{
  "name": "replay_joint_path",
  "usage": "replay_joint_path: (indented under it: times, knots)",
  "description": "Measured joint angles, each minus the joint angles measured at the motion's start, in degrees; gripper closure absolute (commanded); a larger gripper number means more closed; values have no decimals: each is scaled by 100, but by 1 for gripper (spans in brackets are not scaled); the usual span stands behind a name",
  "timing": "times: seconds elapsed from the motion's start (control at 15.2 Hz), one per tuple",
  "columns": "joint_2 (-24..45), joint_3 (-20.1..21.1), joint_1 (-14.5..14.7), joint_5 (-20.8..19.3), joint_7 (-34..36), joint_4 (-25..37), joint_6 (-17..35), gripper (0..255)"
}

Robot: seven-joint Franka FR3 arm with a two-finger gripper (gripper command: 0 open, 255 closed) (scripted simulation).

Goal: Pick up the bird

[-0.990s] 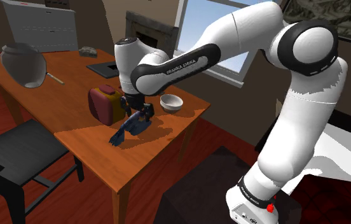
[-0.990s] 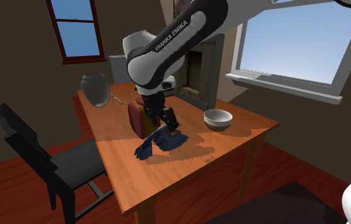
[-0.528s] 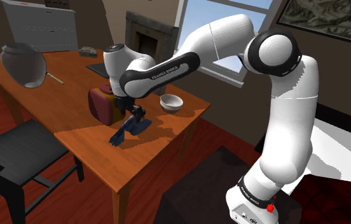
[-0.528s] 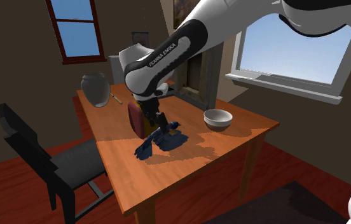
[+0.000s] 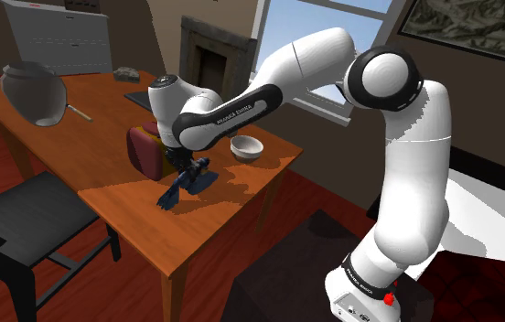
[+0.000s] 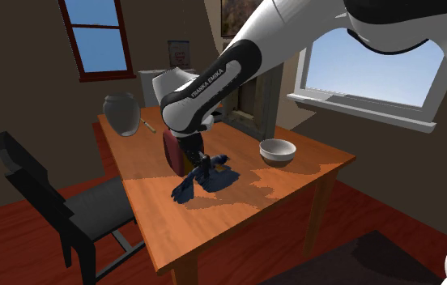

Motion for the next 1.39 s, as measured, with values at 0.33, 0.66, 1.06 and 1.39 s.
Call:
replay_joint_path:
  times: [0.33, 0.66, 1.06, 1.39]
  knots:
    - [7, -2, 3, -4, 2, 10, 1, 255]
    - [-38, 17, -11, 35, -37, 34, -60, 255]
    - [-297, 114, -80, 222, -204, 111, -341, 255]
    - [-510, 192, -126, 383, -348, 220, -611, 255]
